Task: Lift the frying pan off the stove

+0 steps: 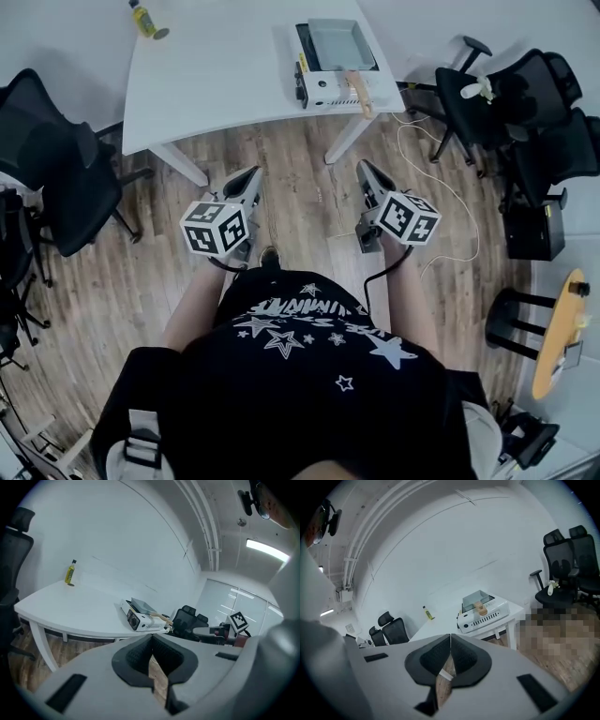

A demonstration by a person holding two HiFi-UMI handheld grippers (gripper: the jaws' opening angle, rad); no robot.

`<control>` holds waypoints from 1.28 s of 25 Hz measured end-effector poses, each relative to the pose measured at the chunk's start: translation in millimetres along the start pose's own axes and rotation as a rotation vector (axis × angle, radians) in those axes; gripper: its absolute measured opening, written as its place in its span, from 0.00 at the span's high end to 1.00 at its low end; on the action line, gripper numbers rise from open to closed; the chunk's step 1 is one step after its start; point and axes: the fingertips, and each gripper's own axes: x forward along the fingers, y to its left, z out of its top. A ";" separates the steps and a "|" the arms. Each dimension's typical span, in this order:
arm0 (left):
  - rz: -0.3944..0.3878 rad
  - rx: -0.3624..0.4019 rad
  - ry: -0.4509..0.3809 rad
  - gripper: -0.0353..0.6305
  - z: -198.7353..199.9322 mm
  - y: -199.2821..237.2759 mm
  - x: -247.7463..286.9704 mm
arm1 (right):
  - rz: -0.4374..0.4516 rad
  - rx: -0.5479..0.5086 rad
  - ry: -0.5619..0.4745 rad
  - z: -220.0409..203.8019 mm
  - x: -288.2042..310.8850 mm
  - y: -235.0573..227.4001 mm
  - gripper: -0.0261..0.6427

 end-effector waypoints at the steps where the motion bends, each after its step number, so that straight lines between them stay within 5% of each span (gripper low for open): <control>1: -0.008 -0.004 0.000 0.93 3.1 4.1 3.9 | -0.007 0.007 -0.005 2.7 4.5 -0.6 0.95; 17: -0.092 -0.021 0.089 0.93 5.8 24.3 54.2 | -0.096 0.149 -0.089 32.2 35.3 -36.0 0.95; 24: -0.109 -0.013 0.083 0.93 17.6 7.3 96.2 | -0.009 0.231 -0.072 50.5 51.2 -69.5 0.94; 27: -0.120 0.001 0.081 0.93 26.0 -2.7 118.9 | 0.083 0.306 -0.052 59.8 61.9 -77.1 0.76; 32: -0.110 0.000 0.081 0.93 35.3 -9.4 152.4 | 0.188 0.398 -0.002 68.1 81.0 -89.2 0.65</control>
